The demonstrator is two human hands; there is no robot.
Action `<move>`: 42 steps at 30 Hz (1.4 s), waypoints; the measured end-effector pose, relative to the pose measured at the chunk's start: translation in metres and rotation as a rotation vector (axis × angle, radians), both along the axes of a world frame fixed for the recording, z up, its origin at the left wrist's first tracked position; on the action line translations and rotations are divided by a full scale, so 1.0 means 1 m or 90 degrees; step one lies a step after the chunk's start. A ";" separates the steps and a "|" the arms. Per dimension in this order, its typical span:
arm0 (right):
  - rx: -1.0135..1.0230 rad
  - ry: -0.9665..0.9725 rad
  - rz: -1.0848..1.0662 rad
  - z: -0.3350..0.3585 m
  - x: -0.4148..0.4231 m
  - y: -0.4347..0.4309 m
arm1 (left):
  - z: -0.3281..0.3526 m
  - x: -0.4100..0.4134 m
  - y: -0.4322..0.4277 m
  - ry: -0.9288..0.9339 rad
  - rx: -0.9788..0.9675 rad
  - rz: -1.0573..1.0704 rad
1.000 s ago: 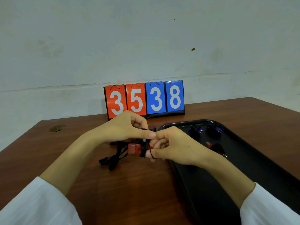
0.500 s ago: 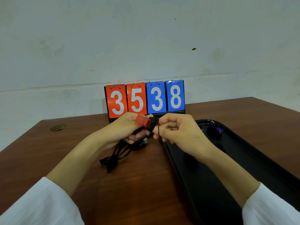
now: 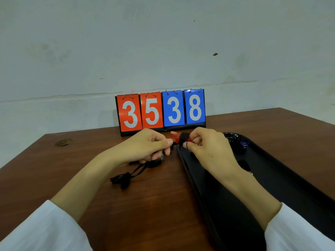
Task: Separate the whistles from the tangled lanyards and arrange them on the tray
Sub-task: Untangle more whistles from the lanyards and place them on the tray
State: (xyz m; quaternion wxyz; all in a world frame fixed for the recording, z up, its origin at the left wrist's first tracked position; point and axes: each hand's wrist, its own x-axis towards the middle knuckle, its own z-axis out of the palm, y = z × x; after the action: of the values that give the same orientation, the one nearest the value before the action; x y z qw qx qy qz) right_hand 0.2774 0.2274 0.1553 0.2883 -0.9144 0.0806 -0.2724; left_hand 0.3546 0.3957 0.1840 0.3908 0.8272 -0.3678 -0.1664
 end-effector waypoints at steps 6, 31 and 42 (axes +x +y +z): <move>-0.073 0.093 0.020 0.000 0.001 0.006 | 0.002 -0.001 0.001 -0.019 0.070 -0.066; 0.323 0.180 0.450 0.019 -0.014 0.011 | 0.005 0.005 0.012 0.062 -0.102 -0.004; 0.655 0.173 0.337 0.018 -0.006 -0.003 | -0.016 -0.004 -0.009 0.260 -0.275 0.027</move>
State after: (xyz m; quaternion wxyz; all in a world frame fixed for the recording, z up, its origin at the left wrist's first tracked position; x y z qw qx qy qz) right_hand 0.2710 0.2245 0.1736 0.7398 -0.6728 0.0075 0.0024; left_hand 0.3507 0.3863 0.1681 0.6270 0.6818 -0.2909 -0.2395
